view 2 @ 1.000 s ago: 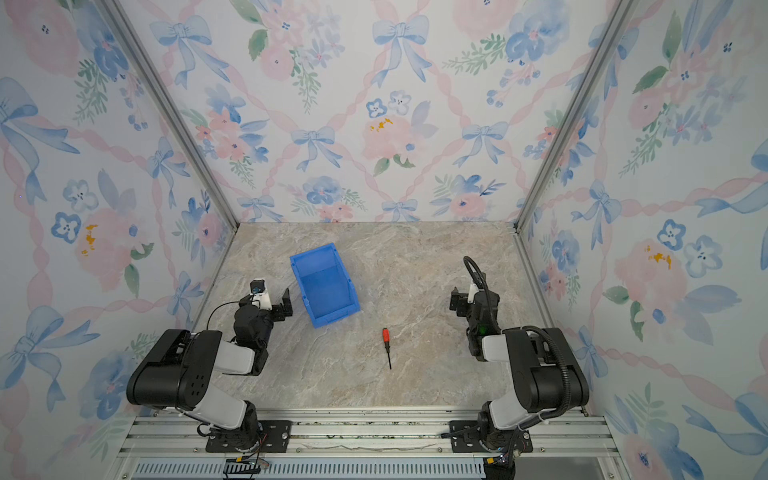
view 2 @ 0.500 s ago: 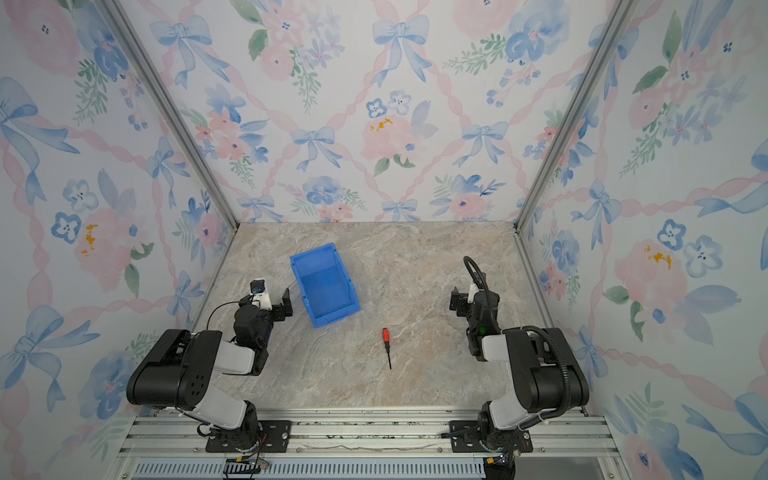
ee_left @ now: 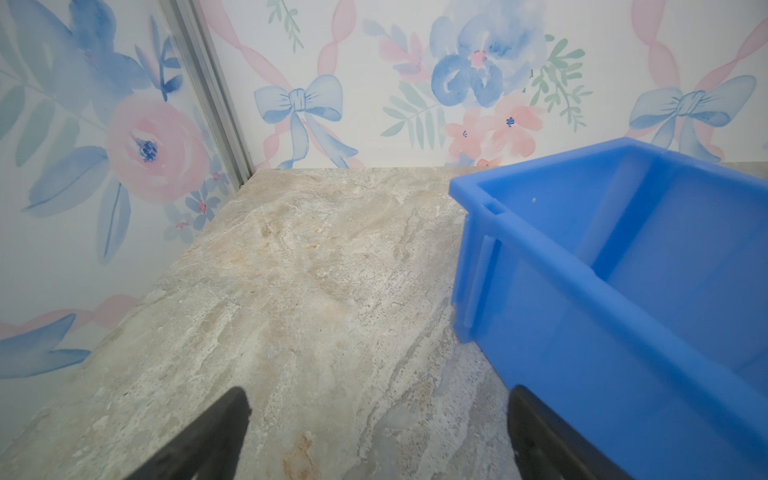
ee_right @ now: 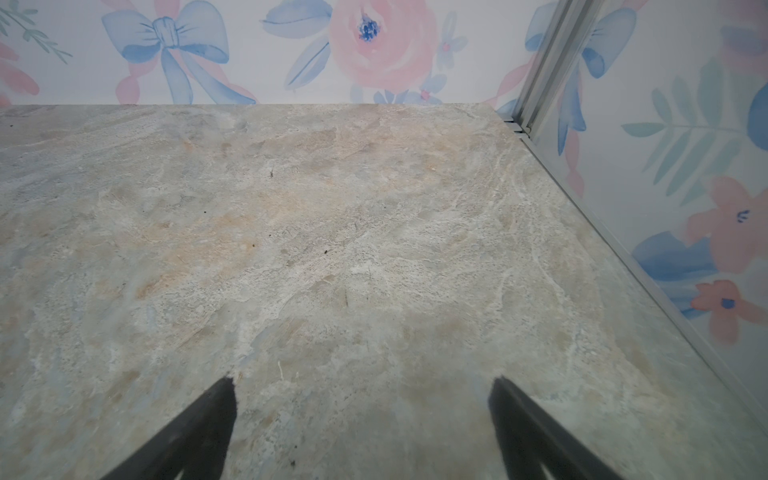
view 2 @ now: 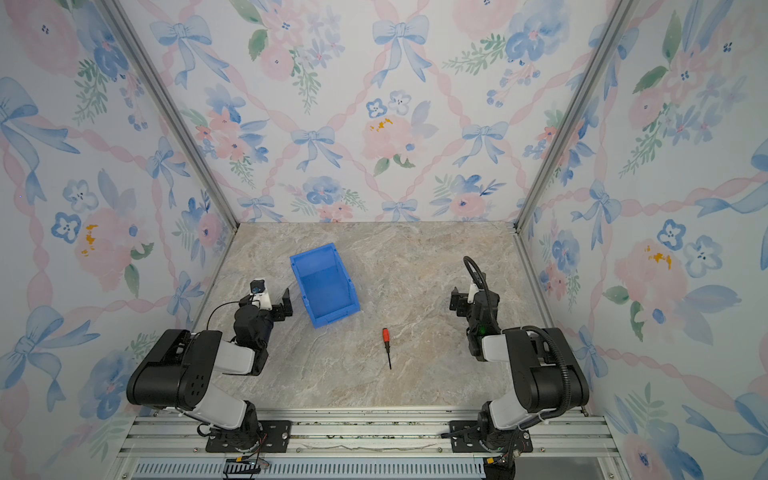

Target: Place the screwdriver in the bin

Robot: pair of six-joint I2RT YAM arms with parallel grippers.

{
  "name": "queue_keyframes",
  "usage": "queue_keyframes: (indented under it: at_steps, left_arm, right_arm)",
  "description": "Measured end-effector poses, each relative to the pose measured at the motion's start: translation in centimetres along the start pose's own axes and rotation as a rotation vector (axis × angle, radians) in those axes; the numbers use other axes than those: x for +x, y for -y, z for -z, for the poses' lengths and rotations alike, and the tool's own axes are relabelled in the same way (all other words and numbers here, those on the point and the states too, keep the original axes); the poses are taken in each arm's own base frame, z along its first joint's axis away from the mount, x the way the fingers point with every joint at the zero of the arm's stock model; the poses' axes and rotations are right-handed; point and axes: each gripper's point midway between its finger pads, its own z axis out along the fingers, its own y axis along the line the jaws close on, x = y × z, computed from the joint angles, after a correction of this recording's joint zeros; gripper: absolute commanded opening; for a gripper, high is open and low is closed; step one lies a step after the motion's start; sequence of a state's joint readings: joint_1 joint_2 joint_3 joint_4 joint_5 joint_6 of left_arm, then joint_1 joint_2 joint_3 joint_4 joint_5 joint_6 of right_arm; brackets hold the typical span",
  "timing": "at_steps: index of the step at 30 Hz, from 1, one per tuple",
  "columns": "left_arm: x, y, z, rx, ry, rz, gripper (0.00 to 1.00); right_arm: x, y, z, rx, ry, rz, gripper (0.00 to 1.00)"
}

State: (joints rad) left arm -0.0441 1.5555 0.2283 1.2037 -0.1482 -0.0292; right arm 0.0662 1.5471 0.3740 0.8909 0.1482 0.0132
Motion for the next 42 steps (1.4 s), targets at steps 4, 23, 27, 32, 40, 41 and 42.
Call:
queue_keyframes:
  at_steps: [4,23,27,32,40,41,42]
  left_arm:
    - [0.0,0.0,0.0,0.000,0.000,0.000,0.97]
    - [-3.8,-2.0,0.2,-0.107,-0.029,0.024,0.98]
    - [-5.0,-2.4,1.1,-0.126,-0.071,0.069,0.97]
    - [-4.6,-2.5,3.0,-0.130,-0.160,0.173,0.98]
    - [-3.3,0.3,5.5,-0.032,-0.345,0.313,0.98]
    - [-3.0,0.8,5.9,-0.013,-0.366,0.321,0.98]
    - [-2.7,1.3,6.4,0.005,-0.386,0.329,0.98]
  right_arm:
    - [0.0,0.0,0.0,0.000,0.000,0.000,0.97]
    - [-6.5,0.1,4.1,0.082,0.053,0.009,0.97]
    - [-9.9,-0.6,5.7,0.081,0.013,-0.046,0.97]
    - [-12.0,-1.7,7.3,0.085,-0.113,-0.126,0.97]
    - [-5.4,-9.1,9.9,-0.057,-0.407,-0.055,0.97]
    - [-4.5,-10.1,10.2,-0.075,-0.441,-0.041,0.97]
    - [-3.5,-11.0,10.4,-0.095,-0.472,-0.029,0.97]
